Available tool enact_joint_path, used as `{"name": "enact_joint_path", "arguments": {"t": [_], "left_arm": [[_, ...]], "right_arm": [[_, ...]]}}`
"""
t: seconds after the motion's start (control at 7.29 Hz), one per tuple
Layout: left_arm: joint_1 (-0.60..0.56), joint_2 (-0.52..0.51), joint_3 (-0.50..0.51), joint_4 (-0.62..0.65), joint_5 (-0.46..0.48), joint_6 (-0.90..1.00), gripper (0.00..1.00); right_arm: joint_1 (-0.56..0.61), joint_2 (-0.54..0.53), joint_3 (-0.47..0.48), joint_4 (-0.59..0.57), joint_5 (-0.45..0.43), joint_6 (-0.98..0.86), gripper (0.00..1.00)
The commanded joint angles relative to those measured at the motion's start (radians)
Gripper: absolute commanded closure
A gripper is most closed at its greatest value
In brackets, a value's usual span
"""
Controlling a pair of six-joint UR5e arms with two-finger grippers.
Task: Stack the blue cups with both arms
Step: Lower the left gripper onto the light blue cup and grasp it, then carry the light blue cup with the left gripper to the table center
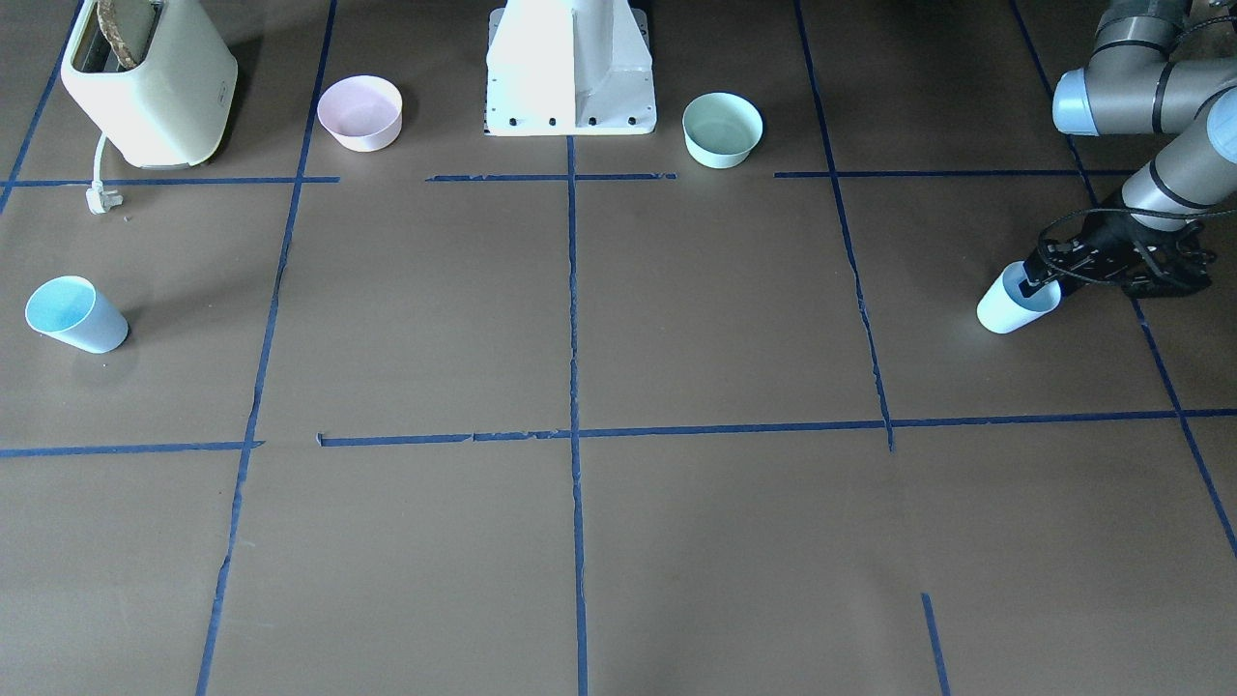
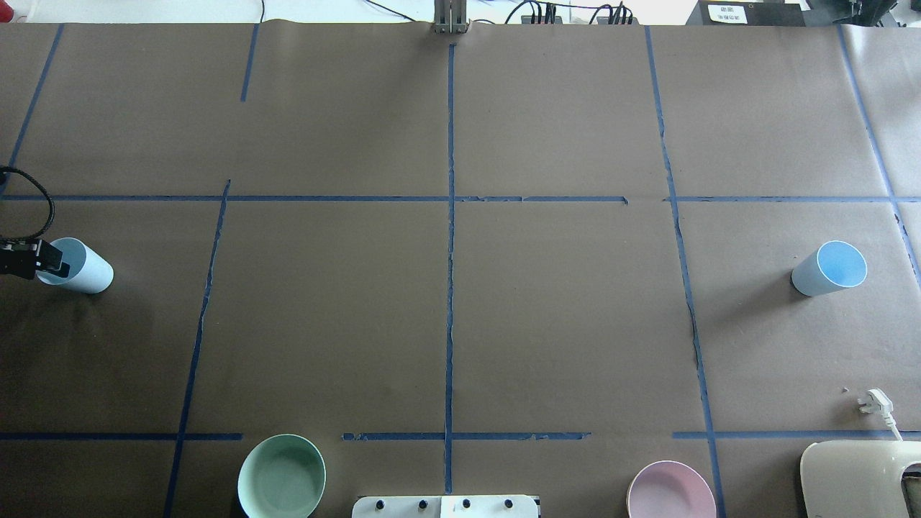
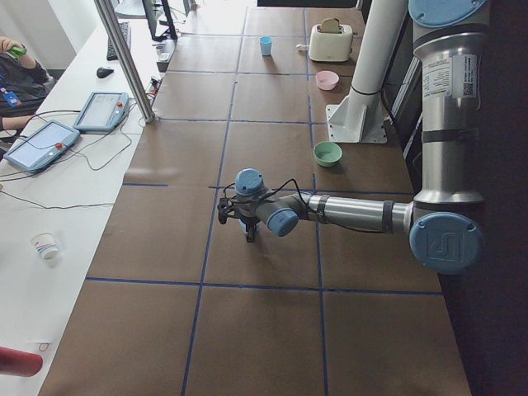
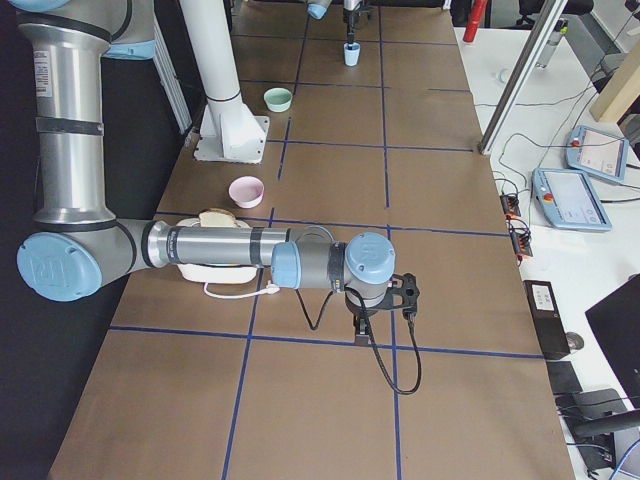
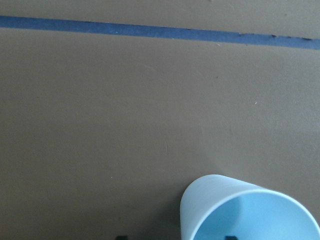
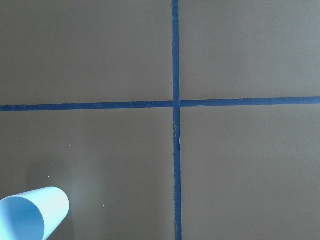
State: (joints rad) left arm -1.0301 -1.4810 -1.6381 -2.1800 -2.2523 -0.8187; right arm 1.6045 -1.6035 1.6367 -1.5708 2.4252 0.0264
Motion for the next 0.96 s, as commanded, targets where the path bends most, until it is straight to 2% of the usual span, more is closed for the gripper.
{"name": "enact_joint_path", "arguments": {"t": [0.0, 0.14, 0.41, 0.55, 0.82], "left_arm": [[0.001, -0.001, -0.011, 0.000, 0.000, 0.001, 0.93], [-0.004, -0.001, -0.022, 0.003, -0.010, -0.004, 0.98], [-0.027, 0.007, -0.127, 0.060, -0.105, -0.005, 0.98], [-0.024, -0.017, -0.193, 0.175, -0.102, -0.010, 0.98], [-0.010, -0.243, -0.249, 0.451, -0.070, -0.060, 0.98]], "right_arm": [[0.000, -0.001, 0.000, 0.000, 0.000, 0.001, 0.00], [0.002, -0.001, 0.002, 0.000, 0.002, 0.003, 0.00], [0.000, -0.003, 0.002, 0.000, 0.003, 0.004, 0.00], [0.000, -0.009, 0.006, 0.000, 0.005, 0.004, 0.00], [0.000, -0.007, 0.006, 0.000, 0.005, 0.003, 0.00]]}}
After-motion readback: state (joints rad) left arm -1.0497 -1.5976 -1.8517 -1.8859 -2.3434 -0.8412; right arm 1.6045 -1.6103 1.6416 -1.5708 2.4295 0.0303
